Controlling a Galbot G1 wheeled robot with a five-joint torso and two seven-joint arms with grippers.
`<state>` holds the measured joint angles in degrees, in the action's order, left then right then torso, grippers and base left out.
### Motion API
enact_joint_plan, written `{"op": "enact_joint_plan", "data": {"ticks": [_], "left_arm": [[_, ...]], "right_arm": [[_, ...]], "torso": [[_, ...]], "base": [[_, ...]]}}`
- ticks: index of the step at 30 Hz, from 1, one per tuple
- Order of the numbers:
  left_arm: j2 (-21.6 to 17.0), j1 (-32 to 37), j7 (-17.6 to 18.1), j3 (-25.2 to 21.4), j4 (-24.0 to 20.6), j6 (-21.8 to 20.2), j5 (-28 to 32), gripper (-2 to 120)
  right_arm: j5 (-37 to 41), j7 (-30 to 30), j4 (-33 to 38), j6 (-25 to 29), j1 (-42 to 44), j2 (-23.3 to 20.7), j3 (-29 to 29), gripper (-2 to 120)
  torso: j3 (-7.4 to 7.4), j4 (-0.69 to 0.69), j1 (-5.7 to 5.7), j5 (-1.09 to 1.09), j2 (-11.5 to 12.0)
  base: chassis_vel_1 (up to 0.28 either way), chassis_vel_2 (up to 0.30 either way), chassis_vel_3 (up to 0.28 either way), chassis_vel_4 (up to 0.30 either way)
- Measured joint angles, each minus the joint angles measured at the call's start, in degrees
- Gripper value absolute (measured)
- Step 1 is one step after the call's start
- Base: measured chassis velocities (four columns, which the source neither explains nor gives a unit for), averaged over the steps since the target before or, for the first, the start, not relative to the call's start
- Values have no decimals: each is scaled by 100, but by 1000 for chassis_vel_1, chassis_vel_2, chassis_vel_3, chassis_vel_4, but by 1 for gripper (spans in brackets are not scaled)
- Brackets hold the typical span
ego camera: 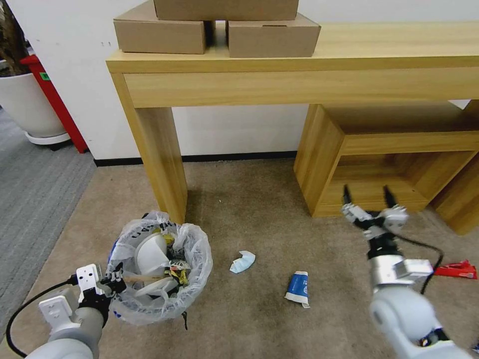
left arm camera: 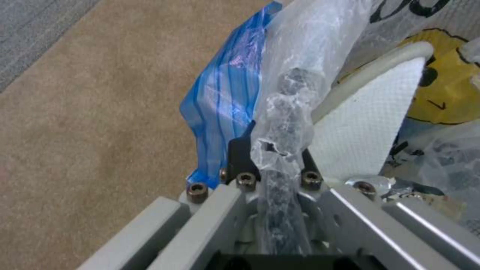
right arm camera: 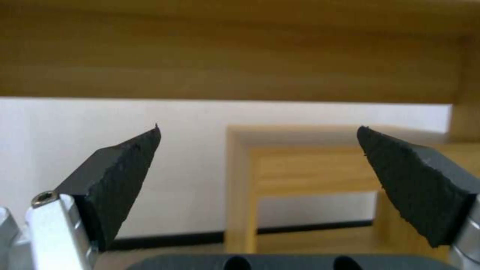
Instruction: Pick up the trash bin and place the garbage on the floor into it.
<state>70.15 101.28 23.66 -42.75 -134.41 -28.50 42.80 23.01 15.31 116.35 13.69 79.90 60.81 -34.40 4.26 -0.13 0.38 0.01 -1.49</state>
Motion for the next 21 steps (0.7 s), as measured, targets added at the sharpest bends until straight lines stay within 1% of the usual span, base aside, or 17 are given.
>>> {"op": "enact_joint_plan", "data": {"ticks": [3,6,11,15,21], "left_arm": [[17,-18,-8,7,7,12,-14,0],[25,-25,-16,6,9,19,-26,0],[32,-14,-43,5,22,53,-69,0],[33,-14,-50,4,33,72,-76,0],[37,-29,-54,4,42,75,-79,0]], "right_arm": [[95,-1,-10,-24,-54,-55,-186,100],[98,-9,-26,-22,-57,-56,-249,100],[76,-44,-44,-12,-39,72,-327,100],[78,-52,-25,-4,-27,108,-298,100],[147,-37,78,-74,-14,159,-87,100]], "torso": [[0,0,0,0,0],[0,0,0,0,0],[0,0,0,0,0],[0,0,0,-1,0],[-1,0,0,-1,0]], "base": [[0,0,0,0],[0,0,0,0],[0,0,0,0],[0,0,0,0],[0,0,0,0]]}}
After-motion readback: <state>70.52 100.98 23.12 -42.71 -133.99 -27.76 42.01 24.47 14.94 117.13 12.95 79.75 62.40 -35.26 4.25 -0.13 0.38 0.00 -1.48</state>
